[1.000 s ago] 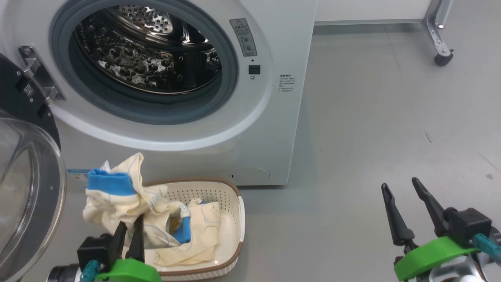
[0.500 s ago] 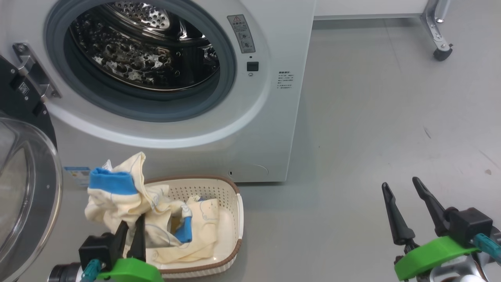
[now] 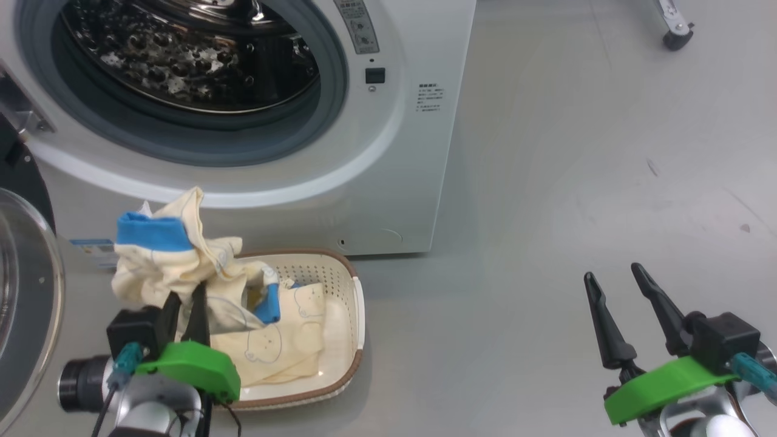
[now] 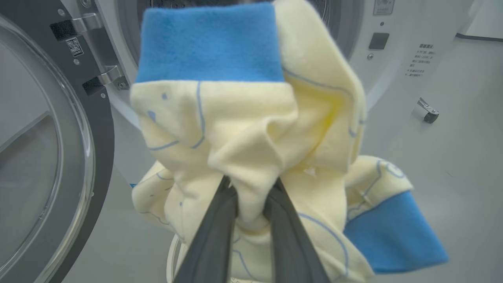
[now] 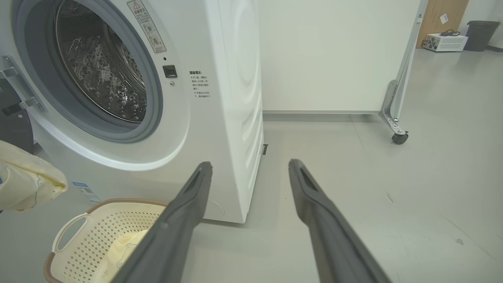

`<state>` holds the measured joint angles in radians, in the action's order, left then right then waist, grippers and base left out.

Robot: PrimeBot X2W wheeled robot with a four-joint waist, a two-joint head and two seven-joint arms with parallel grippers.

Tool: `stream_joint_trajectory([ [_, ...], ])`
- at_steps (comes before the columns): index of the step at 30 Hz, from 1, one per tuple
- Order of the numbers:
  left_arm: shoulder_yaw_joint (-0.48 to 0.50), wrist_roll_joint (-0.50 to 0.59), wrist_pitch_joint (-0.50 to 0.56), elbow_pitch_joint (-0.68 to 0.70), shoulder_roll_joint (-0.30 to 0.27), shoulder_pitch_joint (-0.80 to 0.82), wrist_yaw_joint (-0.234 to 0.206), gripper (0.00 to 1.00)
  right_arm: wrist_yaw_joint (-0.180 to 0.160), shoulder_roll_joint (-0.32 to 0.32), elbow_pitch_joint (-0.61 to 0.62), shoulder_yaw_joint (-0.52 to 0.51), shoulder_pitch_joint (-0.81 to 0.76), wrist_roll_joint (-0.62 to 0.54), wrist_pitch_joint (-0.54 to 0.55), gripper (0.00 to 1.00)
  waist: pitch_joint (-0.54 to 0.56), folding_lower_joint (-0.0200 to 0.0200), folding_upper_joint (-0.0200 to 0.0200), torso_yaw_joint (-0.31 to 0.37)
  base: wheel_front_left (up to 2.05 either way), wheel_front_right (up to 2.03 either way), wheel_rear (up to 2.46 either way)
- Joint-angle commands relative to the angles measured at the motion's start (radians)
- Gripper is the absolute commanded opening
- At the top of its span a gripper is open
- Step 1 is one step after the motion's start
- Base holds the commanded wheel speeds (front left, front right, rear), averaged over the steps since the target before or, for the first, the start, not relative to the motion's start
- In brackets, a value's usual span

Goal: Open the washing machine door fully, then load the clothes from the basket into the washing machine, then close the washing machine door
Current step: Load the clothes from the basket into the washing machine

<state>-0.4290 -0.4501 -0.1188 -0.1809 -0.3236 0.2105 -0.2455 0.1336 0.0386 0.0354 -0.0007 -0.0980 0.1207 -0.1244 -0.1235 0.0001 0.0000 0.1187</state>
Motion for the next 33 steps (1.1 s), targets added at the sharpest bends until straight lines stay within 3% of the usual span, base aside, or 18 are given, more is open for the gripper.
stream_joint_trajectory([
  [1, 0.05, -0.004, -0.001, 0.017, -0.021, 0.076, -0.042, 0.0, -0.003, 0.012, 0.03, 0.023, 0.059, 0.007, -0.014, 1.0, -0.03, -0.0001, 0.0, 0.018, 0.0, 0.0, 0.0],
  [15, 0.087, -0.052, 0.074, -0.214, -0.052, 0.386, 0.051, 0.0, -0.003, 0.012, -0.038, 0.042, 0.155, 0.058, -0.088, 1.0, -0.205, -0.0001, 0.0, 0.115, 0.0, 0.0, 0.0],
  [27, 0.099, -0.073, 0.235, -0.416, -0.134, 0.727, 0.15, 0.0, -0.003, 0.012, -0.107, 0.099, 0.249, 0.11, -0.132, 1.0, -0.346, -0.0001, 0.0, 0.204, 0.0, 0.0, 0.0],
  [33, 0.104, -0.08, 0.322, -0.465, -0.176, 0.864, 0.178, 0.0, -0.003, 0.012, -0.125, 0.125, 0.281, 0.132, -0.136, 1.0, -0.395, -0.0001, 0.0, 0.237, 0.0, 0.0, 0.0],
])
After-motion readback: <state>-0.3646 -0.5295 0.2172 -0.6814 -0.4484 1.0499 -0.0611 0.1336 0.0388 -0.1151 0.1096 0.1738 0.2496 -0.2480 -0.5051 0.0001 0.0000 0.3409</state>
